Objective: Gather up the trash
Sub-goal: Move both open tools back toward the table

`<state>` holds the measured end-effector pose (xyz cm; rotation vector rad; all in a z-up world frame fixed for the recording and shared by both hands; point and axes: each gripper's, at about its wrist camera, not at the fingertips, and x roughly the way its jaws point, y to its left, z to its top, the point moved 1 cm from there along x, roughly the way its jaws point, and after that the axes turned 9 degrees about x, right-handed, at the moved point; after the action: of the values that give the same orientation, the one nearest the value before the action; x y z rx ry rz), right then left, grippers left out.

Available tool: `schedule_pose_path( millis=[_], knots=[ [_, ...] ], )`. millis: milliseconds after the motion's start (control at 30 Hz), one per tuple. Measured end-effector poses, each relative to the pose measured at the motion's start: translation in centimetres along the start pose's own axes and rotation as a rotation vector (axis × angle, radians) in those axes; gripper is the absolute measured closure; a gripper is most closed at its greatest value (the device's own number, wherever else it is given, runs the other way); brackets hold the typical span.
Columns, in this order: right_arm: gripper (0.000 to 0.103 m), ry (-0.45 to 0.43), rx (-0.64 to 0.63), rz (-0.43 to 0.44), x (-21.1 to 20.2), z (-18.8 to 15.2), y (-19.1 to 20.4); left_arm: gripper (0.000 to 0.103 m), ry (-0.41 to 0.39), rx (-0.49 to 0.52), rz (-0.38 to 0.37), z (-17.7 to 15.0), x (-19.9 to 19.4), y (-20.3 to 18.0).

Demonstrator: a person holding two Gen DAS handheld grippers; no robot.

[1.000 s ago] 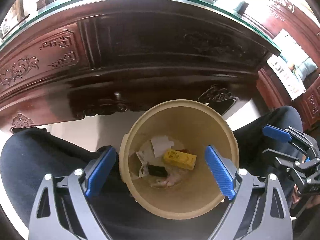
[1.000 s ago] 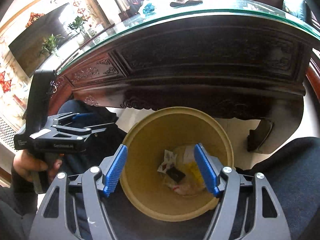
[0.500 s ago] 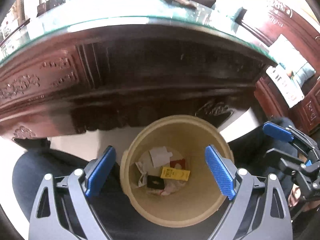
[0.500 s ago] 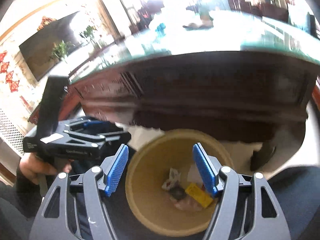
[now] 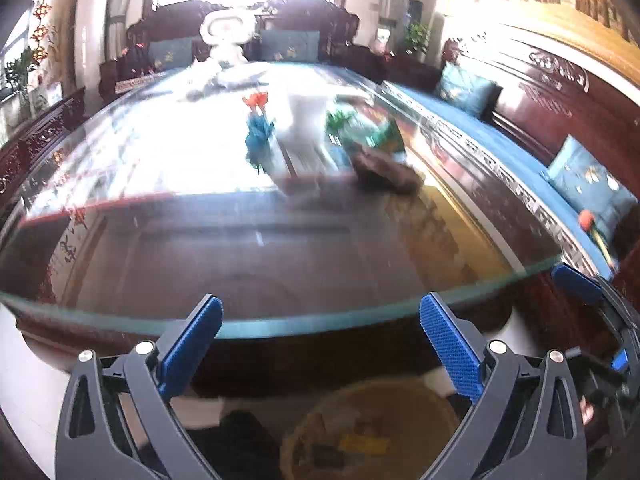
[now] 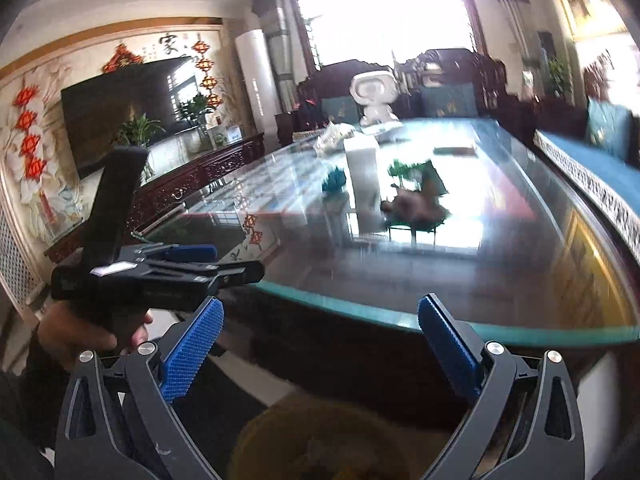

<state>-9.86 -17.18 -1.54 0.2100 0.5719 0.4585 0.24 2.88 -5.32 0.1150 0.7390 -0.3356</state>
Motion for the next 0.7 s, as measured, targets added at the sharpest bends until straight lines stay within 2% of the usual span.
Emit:
schedule_pose_path(
  millis=[133,233,400,533,700],
  knots=[
    [0.008,-0.028,-0.041,-0.004,1.8,3.3,0.1,0.004,-0.024,-0.004,0.03,3.4,1.2,1.3],
    [0.009,0.005,-0.06,-0.031,4.4,5.1,-0.5,0.004,-0.018,-0.025,0.057,5.4,3.0,2.6],
    [0.009,0.084,-0.018,-0.067,8.8,7.3,-2.7,0.004,0.019,-0.062,0.06,7.0,6.3,4.6],
    [0.013,0.147,0.0,-0.094,12.1,8.7,-4.3,0.004,0.04,-0.079,0.052,7.7,8.3,5.9],
    [0.014,0.193,0.011,-0.105,15.4,9.9,-5.5,0.004,0.065,-0.077,0.042,8.4,10.5,6.6]
  ],
)
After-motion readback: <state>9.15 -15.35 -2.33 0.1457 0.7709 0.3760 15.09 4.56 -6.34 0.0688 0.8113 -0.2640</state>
